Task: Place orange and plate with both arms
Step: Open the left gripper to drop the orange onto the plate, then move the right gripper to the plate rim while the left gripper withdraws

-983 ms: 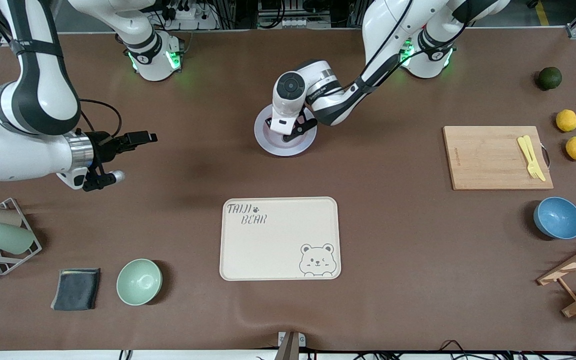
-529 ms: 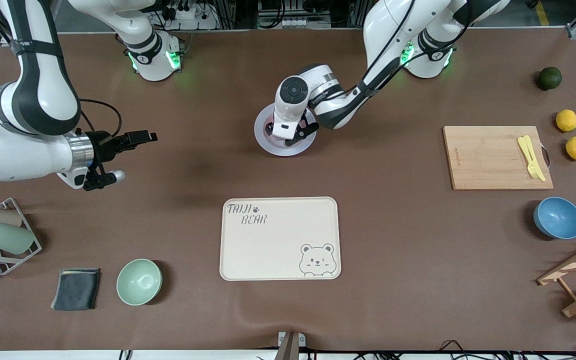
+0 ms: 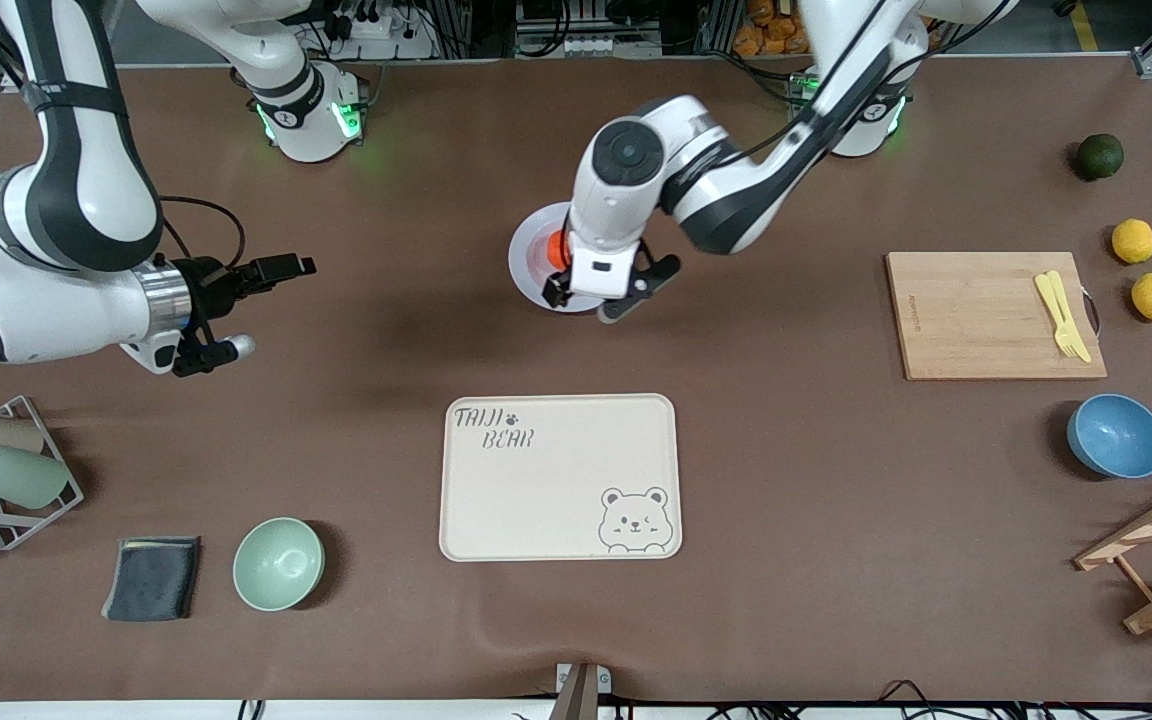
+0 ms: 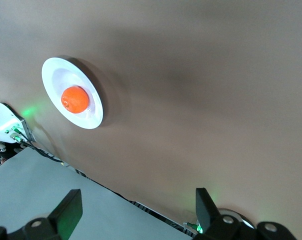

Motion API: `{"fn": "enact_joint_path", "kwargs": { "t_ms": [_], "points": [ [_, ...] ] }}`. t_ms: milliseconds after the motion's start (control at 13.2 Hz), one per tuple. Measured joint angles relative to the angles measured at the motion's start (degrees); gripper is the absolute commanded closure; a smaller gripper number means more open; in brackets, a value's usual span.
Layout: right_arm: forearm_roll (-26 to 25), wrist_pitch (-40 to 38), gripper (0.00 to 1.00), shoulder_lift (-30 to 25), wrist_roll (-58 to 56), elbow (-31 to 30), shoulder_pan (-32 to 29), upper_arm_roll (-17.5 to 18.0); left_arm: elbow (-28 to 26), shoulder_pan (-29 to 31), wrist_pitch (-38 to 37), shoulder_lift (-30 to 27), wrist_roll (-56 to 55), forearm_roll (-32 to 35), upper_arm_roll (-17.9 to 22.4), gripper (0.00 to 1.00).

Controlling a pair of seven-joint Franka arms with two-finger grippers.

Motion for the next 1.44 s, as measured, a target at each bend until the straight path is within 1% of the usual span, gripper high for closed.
{"fn": "enact_joint_path", "kwargs": {
  "t_ms": [76,227,378,529,680,756,907,1058,1210,1436],
  "points": [
    [0.00,-0.28,0.00,0.01,-0.06,-0.06,0.39,0.13,1.38,2.59,-2.24,-2.50,2.79,0.01,0.10,0.00],
    [0.03,-0.37,0.00,0.03,-0.06,-0.93,1.38,0.26,2.30,9.48,-3.50,-6.49,10.06,0.01,0.26,0.00],
    [0.11,0.16,0.00,0.03,-0.09,-2.63,2.27,0.37,3.24,17.13,-5.35,-8.27,18.77,0.00,0.31,0.00],
    [1.10,2.19,0.00,0.02,-0.09,-4.62,3.30,0.48,6.28,22.63,-9.80,-8.36,25.03,0.01,0.44,0.00],
    [3.95,4.97,0.00,0.04,-0.17,-7.90,4.76,0.61,9.99,26.59,-14.26,-8.47,30.75,0.01,0.41,0.00],
    [4.76,6.07,0.00,0.03,-0.20,-9.42,5.82,0.68,11.10,28.78,-15.38,-8.76,36.01,0.01,0.40,0.00],
    [7.03,9.13,0.00,0.03,-0.20,-12.61,7.82,0.83,11.90,34.45,-16.09,-9.74,49.88,-0.16,0.41,0.00],
    [11.86,13.03,0.00,0.03,-0.32,-16.68,9.96,0.90,12.01,40.22,-16.68,-10.05,61.23,-1.11,0.38,0.00],
    [14.69,17.04,0.00,-0.10,-0.41,-19.48,12.94,0.94,12.30,43.03,-18.61,-10.44,66.25,-1.28,0.38,0.00],
    [19.72,23.22,0.00,-0.20,-0.40,-23.20,17.36,0.97,12.56,42.90,-23.88,-13.94,66.76,-1.29,0.11,0.00]
  ]
}}
